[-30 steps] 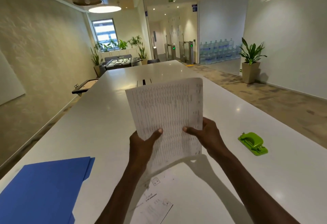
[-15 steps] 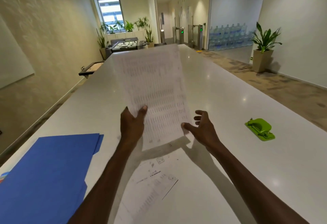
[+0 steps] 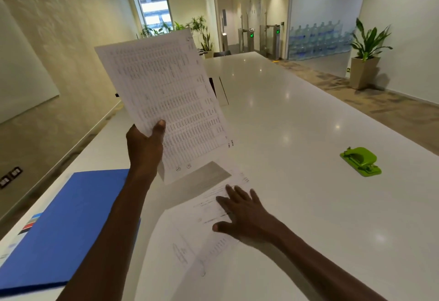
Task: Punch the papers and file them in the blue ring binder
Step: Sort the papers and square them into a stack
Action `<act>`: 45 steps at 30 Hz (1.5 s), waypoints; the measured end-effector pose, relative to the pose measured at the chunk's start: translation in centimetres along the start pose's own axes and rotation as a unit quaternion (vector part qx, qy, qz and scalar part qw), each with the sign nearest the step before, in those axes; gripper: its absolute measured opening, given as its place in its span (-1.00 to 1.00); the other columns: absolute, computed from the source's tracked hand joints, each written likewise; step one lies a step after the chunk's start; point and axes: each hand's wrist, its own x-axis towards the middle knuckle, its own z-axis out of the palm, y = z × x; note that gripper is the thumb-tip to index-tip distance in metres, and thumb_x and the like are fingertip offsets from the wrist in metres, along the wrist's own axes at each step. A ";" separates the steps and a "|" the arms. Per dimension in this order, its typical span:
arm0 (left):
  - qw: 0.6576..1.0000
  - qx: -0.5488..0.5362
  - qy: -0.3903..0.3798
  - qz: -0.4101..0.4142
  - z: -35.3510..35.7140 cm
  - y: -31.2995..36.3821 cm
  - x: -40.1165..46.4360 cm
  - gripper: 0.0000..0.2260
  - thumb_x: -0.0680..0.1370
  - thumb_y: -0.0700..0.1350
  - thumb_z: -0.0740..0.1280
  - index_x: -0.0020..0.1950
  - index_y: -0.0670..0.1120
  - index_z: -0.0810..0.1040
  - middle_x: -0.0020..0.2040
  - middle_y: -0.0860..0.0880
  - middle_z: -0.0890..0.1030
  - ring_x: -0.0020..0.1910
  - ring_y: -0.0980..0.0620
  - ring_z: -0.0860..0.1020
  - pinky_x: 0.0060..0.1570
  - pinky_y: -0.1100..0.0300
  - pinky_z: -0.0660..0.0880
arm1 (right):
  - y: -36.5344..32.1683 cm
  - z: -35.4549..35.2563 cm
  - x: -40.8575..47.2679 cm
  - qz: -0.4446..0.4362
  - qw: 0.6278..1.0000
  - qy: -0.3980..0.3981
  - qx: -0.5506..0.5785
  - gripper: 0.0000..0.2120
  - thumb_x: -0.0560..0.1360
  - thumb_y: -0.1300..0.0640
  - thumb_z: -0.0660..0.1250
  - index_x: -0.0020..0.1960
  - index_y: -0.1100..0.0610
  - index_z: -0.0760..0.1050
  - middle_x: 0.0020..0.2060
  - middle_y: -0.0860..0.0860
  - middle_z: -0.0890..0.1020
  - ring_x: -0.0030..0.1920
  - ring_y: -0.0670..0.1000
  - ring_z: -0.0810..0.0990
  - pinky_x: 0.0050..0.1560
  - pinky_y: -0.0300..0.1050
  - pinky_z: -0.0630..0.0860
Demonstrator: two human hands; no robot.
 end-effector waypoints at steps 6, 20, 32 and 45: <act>1.000 -0.012 -0.007 -0.016 0.2 -0.8 0.3 -0.69 0.58 -0.12 0.36 0.31 -0.08 0.49 0.10 0.01 0.61 -0.12 0.20 0.59 -0.25 0.34 0.51 | 6.4 -3.4 -0.7 0.081 0.997 -0.020 0.002 -0.21 0.42 -0.42 0.18 0.54 -0.17 0.04 0.58 -0.03 -0.10 0.57 0.03 -0.15 0.48 0.25 -0.19; 0.999 0.002 -0.009 -0.041 1.6 -2.4 0.8 -0.67 0.57 -0.11 0.37 0.31 -0.12 0.49 0.10 -0.02 0.61 -0.02 -0.02 0.62 -0.17 0.21 0.55 | 12.1 -7.5 1.7 0.316 0.938 0.142 0.006 -0.18 0.35 -0.44 0.25 0.21 0.28 0.37 0.16 0.24 0.45 0.19 0.24 0.43 0.14 0.06 0.41; 0.999 0.014 0.011 -0.048 1.0 -3.1 0.3 -0.66 0.57 -0.10 0.36 0.33 -0.11 0.47 0.10 0.01 0.59 -0.07 0.07 0.59 -0.27 0.33 0.50 | 12.0 -8.7 5.0 0.365 0.928 0.047 0.053 -0.47 0.23 -0.27 0.53 -0.24 0.11 0.36 -0.09 0.09 0.51 0.11 0.19 0.46 0.00 -0.01 0.41; 0.999 -0.001 0.032 -0.029 -1.0 -1.4 -0.4 -0.65 0.57 -0.08 0.37 0.34 -0.08 0.47 0.11 0.03 0.60 -0.13 0.14 0.59 -0.26 0.27 0.53 | 10.7 -10.5 4.4 0.331 0.937 0.051 0.098 -0.48 0.23 0.00 0.62 -0.08 0.19 0.38 0.00 0.13 0.61 0.00 0.15 0.57 -0.14 -0.10 0.44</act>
